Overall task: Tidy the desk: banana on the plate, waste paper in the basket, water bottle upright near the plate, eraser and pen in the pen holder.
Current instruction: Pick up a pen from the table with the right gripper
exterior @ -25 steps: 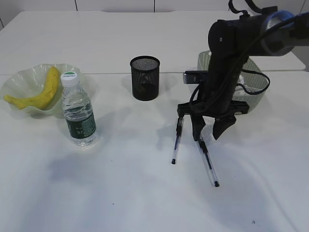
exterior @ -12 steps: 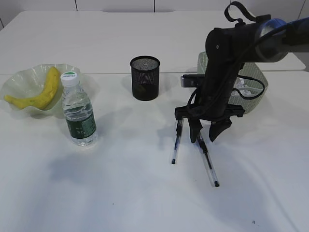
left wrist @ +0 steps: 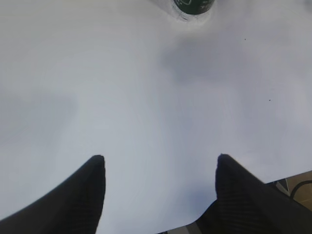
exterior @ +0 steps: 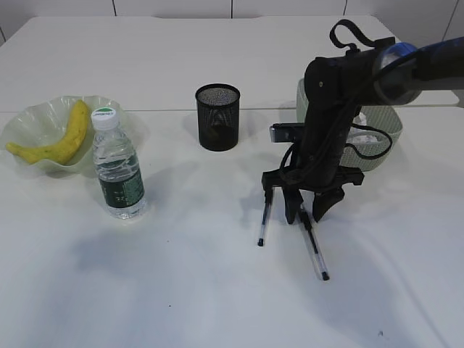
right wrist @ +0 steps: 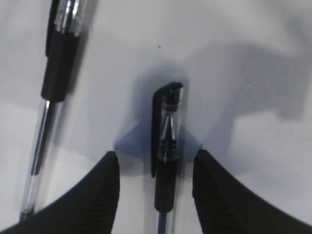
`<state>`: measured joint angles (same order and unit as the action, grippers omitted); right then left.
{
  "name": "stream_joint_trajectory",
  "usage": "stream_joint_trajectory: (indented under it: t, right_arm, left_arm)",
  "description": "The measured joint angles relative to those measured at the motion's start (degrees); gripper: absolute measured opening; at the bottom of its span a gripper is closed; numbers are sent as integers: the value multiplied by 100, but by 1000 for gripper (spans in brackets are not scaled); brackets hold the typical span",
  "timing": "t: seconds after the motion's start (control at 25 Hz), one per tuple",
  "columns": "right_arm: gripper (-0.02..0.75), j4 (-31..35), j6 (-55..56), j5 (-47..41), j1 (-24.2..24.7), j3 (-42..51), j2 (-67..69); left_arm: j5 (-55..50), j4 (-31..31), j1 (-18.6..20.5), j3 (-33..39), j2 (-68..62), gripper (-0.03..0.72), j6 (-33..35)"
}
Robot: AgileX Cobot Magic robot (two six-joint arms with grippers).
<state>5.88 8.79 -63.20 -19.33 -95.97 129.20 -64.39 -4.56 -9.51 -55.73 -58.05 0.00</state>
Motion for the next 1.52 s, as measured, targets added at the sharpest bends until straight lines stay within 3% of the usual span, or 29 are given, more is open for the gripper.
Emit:
stream_joint_trajectory:
  t: [0.36,0.96,1.52]
  right_arm:
    - [349,-11,0,21,0,-11,39]
    - [56,-19,0,28,0,-21,43]
    - [49,2,-214,-539,0,-333,-310]
  left_arm:
    - [0,0,0,0,0,496,0]
    - [0,0,0,0,0,496,0]
    - [0,0,0,0,0,496,0]
